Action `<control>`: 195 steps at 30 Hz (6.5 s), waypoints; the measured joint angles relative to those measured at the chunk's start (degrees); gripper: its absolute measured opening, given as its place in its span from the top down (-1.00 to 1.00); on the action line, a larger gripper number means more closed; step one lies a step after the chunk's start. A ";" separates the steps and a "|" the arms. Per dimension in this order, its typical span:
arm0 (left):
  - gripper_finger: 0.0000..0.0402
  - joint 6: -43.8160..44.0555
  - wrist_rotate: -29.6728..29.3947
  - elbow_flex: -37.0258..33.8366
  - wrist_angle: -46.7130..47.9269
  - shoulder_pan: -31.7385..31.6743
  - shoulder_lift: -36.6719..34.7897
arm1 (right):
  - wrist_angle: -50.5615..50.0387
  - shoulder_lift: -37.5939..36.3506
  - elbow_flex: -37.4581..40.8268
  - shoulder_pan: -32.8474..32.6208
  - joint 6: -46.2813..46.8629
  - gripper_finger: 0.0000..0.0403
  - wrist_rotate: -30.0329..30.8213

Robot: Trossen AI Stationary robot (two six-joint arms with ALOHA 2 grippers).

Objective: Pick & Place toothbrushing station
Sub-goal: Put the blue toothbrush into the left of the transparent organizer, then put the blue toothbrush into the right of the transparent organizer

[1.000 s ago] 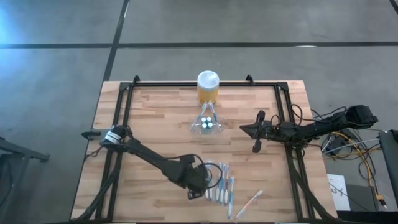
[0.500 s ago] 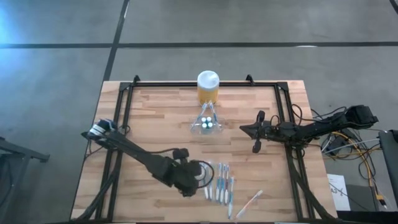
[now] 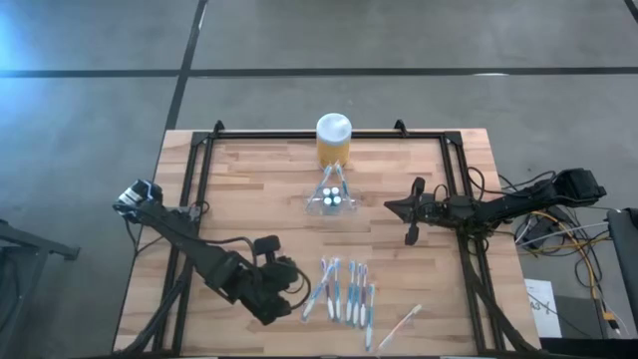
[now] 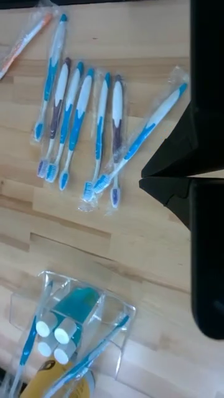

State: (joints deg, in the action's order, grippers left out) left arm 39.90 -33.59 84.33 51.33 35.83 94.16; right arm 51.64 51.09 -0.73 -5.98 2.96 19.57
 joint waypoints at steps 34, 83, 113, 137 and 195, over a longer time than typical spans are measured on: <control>0.42 5.96 13.01 -7.83 -20.94 -6.05 10.16 | 0.90 -0.02 0.00 0.02 0.70 0.96 0.01; 0.92 -0.04 20.19 -0.28 -7.74 -9.65 20.03 | 0.87 -0.02 0.00 0.00 0.04 0.96 -0.02; 0.92 -43.35 18.24 -53.48 -89.03 -26.61 -30.11 | 0.63 0.00 -0.01 -0.02 2.91 0.96 -0.74; 0.92 -34.82 5.51 -50.27 -115.89 -41.46 6.29 | -6.30 0.02 -0.02 -0.02 7.25 0.96 -0.52; 0.88 -41.27 32.82 -59.21 -46.38 -28.90 -61.97 | -6.72 0.02 0.00 -3.96 10.16 0.96 -3.26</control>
State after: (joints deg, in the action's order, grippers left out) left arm -1.37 -0.77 25.11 4.94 6.93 32.19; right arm 44.92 51.11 -0.73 -9.93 13.12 16.32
